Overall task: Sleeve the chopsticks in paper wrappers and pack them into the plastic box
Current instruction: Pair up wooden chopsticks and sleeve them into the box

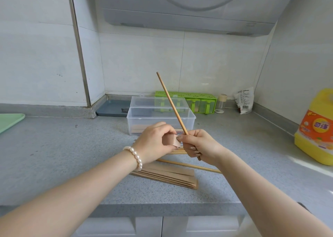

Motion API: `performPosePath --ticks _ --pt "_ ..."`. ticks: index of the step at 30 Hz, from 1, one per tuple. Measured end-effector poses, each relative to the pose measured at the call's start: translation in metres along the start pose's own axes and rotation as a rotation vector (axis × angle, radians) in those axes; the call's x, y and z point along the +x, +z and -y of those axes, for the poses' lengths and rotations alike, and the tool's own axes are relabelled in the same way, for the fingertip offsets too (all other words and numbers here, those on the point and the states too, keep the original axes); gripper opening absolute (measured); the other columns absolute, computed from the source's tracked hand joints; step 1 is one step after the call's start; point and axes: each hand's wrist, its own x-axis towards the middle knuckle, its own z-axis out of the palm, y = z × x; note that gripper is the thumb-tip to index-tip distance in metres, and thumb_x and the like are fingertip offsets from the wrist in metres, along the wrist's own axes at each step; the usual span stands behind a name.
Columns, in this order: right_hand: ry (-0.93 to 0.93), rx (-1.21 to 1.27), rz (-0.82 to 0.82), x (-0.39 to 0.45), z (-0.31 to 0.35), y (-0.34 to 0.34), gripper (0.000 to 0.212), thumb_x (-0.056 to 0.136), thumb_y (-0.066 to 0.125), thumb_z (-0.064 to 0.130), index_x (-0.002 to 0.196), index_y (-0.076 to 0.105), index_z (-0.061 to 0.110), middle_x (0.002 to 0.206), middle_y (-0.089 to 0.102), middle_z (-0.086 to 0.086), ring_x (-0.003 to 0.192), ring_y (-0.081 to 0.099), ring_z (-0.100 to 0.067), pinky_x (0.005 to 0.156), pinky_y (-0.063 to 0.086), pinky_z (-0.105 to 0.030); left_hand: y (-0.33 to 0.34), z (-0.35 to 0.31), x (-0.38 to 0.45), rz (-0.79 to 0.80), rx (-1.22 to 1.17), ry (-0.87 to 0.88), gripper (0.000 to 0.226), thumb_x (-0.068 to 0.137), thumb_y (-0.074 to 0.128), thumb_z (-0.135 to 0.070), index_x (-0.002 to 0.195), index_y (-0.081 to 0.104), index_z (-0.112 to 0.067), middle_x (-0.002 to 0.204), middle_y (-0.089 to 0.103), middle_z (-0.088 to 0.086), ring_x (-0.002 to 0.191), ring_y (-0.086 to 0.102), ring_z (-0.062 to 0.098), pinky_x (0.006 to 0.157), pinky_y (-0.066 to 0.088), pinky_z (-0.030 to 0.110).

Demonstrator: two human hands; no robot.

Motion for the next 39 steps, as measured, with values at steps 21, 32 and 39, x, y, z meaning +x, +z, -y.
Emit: performPosePath --ticks 21,32,39 --pt "0.037 -0.031 -0.050 0.000 -0.004 -0.005 0.018 0.078 0.062 -0.007 0.064 0.062 0.003 0.039 0.037 0.000 0.034 0.024 -0.009 0.039 0.016 -0.018 -0.005 -0.009 -0.002 0.128 -0.055 -0.079 0.028 0.069 0.078 -0.024 0.096 0.070 -0.021 0.079 0.054 -0.019 0.081 0.052 0.003 0.074 0.040 0.015" --pt "0.027 0.015 -0.009 0.001 -0.005 0.002 0.031 0.082 0.061 -0.002 0.054 0.064 0.011 0.041 0.034 -0.001 0.035 0.024 -0.010 0.039 0.016 -0.021 -0.004 -0.009 -0.004 0.127 -0.123 -0.123 0.029 0.069 0.079 -0.022 0.097 0.071 -0.019 0.082 0.058 -0.018 0.083 0.057 0.005 0.074 0.043 0.013" --pt "0.049 -0.025 -0.060 0.004 -0.005 0.002 0.040 0.080 0.064 -0.004 0.045 0.054 0.014 0.040 0.037 -0.001 0.035 0.026 -0.010 0.043 0.014 -0.023 -0.005 -0.006 -0.006 0.129 -0.076 -0.094 0.031 0.070 0.078 -0.023 0.099 0.069 -0.019 0.095 0.066 -0.007 0.089 0.058 0.007 0.081 0.045 0.021"
